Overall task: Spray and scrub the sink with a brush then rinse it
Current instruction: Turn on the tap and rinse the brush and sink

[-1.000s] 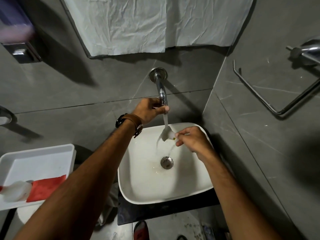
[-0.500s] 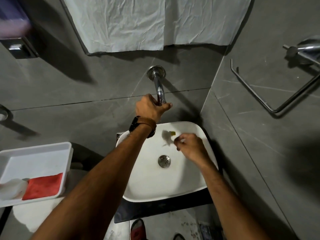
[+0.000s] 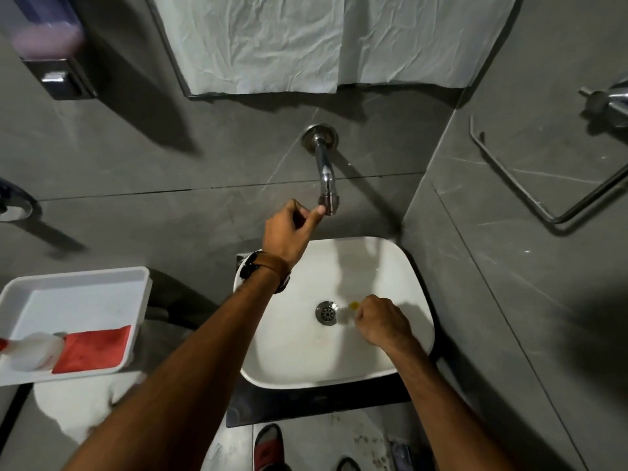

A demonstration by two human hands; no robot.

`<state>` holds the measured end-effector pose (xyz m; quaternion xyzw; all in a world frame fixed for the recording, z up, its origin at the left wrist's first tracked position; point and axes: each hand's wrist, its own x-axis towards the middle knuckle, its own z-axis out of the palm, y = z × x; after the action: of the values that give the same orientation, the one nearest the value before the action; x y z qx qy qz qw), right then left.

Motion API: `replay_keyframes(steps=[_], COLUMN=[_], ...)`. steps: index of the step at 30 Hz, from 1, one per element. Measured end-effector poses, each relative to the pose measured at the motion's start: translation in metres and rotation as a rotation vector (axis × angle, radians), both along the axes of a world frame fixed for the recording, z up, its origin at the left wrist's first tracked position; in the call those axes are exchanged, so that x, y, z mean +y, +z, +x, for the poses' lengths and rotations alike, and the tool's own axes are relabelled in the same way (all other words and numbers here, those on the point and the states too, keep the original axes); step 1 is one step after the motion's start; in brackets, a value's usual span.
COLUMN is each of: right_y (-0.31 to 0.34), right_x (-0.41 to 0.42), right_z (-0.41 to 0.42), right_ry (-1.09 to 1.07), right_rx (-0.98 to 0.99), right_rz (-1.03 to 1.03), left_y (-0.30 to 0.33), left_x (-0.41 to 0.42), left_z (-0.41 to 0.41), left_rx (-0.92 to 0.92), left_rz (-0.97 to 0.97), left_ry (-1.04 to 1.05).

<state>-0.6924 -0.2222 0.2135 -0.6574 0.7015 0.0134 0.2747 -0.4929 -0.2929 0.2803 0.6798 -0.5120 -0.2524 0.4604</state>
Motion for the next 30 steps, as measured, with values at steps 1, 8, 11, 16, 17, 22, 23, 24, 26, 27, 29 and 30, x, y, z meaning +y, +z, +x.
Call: replay_keyframes(steps=[1, 8, 11, 16, 17, 22, 23, 24, 26, 27, 29, 30], right_y=[0.001, 0.017, 0.021, 0.018, 0.017, -0.014, -0.025, -0.037, -0.062, -0.072, -0.095, -0.106], right_x=[0.000, -0.001, -0.001, -0.001, 0.000, 0.004, 0.004, 0.004, 0.003, 0.002, 0.000, -0.001], right_z=[0.006, 0.073, 0.119, 0.206, 0.222, 0.320, 0.342, 0.363, 0.405, 0.422, 0.462, 0.481], right_ry=[0.009, 0.111, 0.157, 0.296, 0.327, 0.579, 0.640, 0.697, 0.804, 0.848, 0.924, 0.957], right_rx=[-0.016, -0.129, -0.162, -0.211, -0.219, -0.227, -0.215, -0.196, -0.141, -0.110, -0.066, -0.053], right_rz=[0.004, -0.097, -0.180, -0.240, -0.248, -0.211, -0.182, -0.151, -0.088, -0.056, -0.003, 0.014], left_y=[-0.009, -0.059, -0.078, -0.110, -0.116, -0.152, -0.161, -0.170, -0.189, -0.196, -0.215, -0.225], left_x=[0.007, 0.063, 0.092, 0.144, 0.153, 0.195, 0.202, 0.209, 0.220, 0.225, 0.233, 0.236], left_z=[0.007, 0.083, 0.131, 0.209, 0.221, 0.291, 0.305, 0.319, 0.343, 0.351, 0.368, 0.376], left_rx=[-0.013, -0.141, -0.162, -0.123, -0.114, -0.028, -0.021, -0.015, -0.012, -0.019, -0.034, -0.034], left_rz=[0.010, 0.047, 0.083, 0.137, 0.151, 0.236, 0.260, 0.291, 0.356, 0.384, 0.436, 0.461], left_ry=[0.030, 0.269, 0.376, 0.613, 0.645, 0.845, 0.880, 0.912, 0.970, 0.991, 1.028, 1.040])
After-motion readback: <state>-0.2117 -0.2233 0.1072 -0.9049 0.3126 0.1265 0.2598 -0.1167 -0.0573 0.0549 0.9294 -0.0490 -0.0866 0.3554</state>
